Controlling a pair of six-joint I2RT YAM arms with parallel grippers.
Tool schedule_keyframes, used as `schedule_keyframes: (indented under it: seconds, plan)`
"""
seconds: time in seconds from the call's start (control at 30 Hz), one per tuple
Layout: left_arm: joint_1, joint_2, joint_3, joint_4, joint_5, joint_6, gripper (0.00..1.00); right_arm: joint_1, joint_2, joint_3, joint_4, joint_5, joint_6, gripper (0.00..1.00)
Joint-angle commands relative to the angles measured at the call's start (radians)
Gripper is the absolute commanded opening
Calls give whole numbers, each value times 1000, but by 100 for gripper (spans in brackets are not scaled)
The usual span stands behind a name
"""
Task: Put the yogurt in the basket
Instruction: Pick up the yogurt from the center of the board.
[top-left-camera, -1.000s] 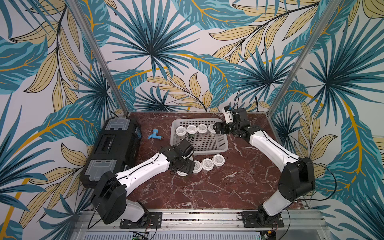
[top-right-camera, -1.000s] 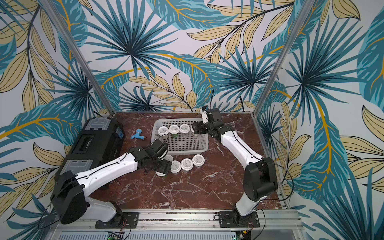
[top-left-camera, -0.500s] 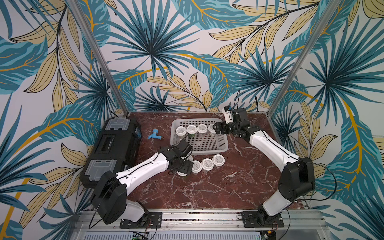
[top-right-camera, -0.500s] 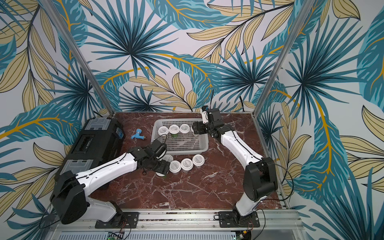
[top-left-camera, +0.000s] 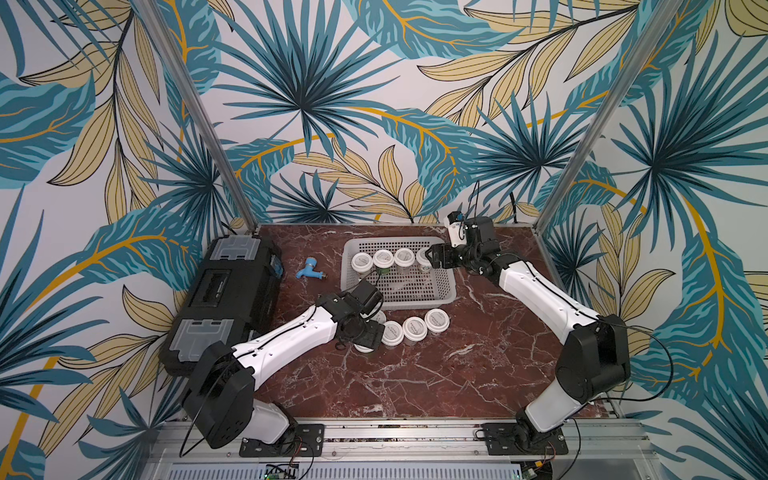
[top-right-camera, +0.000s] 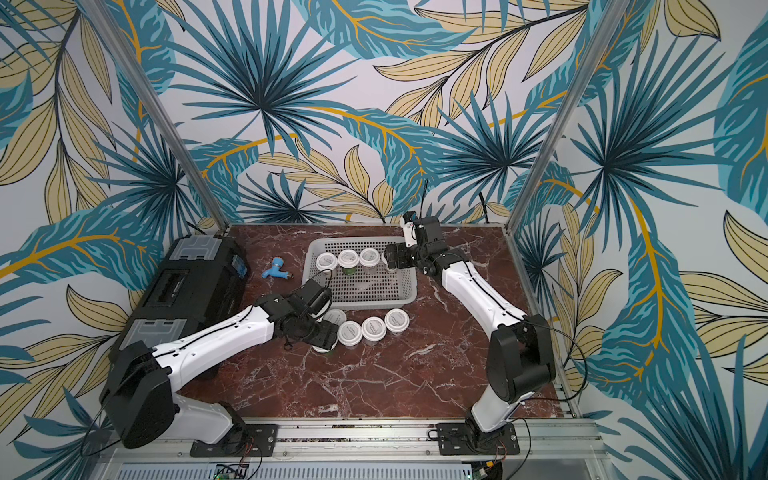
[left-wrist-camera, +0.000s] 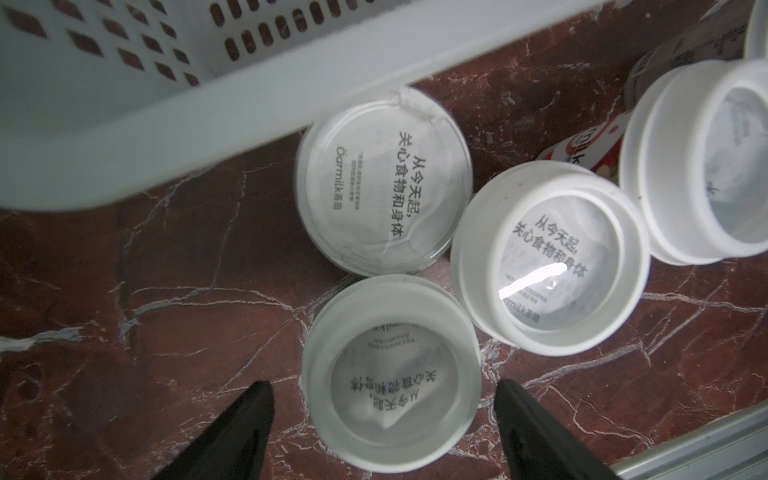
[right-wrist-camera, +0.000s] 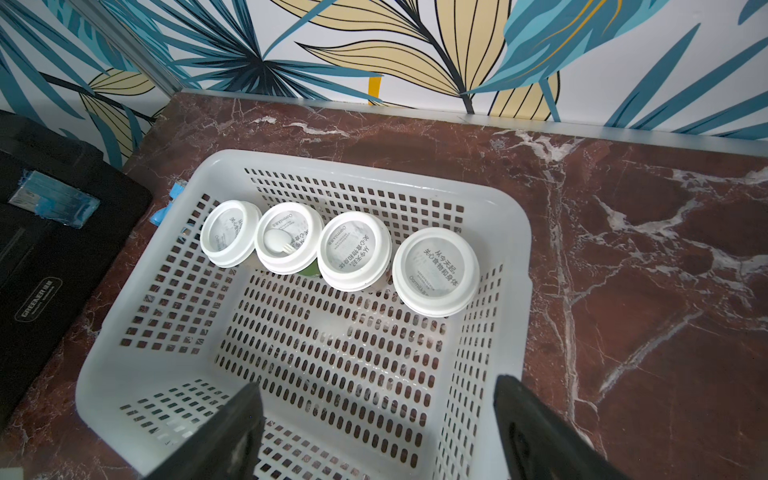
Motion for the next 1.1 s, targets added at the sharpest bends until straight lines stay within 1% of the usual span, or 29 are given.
schedule_keyframes:
  seconds: [0.0,0.13,0.67,0.83,0.93,1.07]
  plan:
    - [4,17,-22,20,13,15,87,-3,3,-11,11,-12,11,90]
    - [4,24,-22,21,13,15,83,-5,4,-10,10,-13,11,90]
    - [-8,22,-46,40,22,7,76,-5,3,-10,9,-14,11,89]
    - [-10,24,-51,42,18,6,75,-4,1,-11,9,-12,10,89]
    - [-11,25,-56,42,15,4,71,-4,1,-12,9,-12,10,89]
    - [-12,28,-57,42,13,3,70,-4,1,-9,9,-12,11,89]
